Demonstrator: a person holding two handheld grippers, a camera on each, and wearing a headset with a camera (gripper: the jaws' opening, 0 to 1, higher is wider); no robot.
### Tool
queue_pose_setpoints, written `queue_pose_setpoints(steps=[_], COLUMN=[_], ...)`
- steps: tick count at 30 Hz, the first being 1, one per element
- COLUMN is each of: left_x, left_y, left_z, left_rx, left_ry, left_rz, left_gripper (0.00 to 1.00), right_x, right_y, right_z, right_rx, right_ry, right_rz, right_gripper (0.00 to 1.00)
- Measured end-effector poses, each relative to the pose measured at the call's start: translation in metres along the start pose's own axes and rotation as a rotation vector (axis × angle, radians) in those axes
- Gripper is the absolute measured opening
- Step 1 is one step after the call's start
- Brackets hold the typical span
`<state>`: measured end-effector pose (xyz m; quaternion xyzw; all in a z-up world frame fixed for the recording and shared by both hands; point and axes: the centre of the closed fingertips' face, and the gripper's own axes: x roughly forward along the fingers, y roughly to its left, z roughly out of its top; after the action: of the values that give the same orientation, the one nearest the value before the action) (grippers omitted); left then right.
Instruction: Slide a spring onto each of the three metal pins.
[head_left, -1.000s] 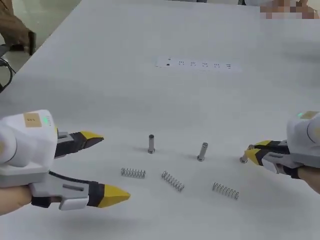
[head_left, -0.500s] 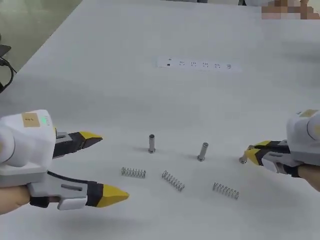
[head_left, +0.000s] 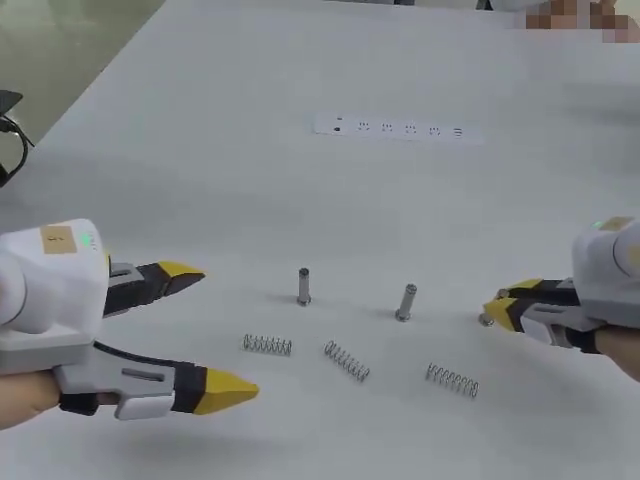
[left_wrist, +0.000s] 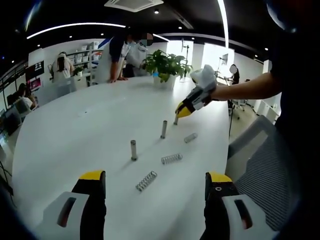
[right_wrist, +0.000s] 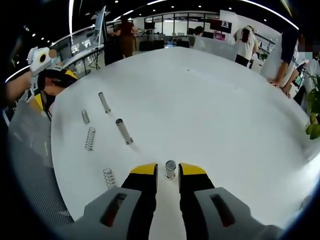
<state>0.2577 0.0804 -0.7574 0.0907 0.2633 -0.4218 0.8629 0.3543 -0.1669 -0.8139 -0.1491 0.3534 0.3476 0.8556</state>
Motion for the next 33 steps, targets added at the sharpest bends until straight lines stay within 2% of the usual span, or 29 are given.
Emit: queue_pose_setpoints(steps=[4, 18, 29, 33], left_x=[-0.0004, -0.0010, 0.0013, 0.0021], left_y=[0.0005, 0.0029, 0.0029, 0.0030], left_z=[0.0009, 0.0015, 0.0038, 0.0039], left_rx=[0.000, -0.006, -0.012, -0.012], left_ry=[-0.002, -0.008, -0.020, -0.019], left_rz=[0.002, 0.008, 0.008, 0.005], left_gripper=[0.78, 0.79, 0.80, 0.80], right_x=[-0.0004, -0.0004, -0.0077, -0.0094], right_y=[-0.0002, -0.0022, 0.0009, 0.0029], right_z=[-0.0004, -0.0002, 0.0022, 0.0029], right_rx=[-0.002, -0.012, -0.004, -0.007], right_ry=[0.001, -0.014, -0.030, -0.032], right_rz=[0.000, -0.009, 0.013, 0.020], right_gripper=[0.20, 0.46, 0.48, 0.52])
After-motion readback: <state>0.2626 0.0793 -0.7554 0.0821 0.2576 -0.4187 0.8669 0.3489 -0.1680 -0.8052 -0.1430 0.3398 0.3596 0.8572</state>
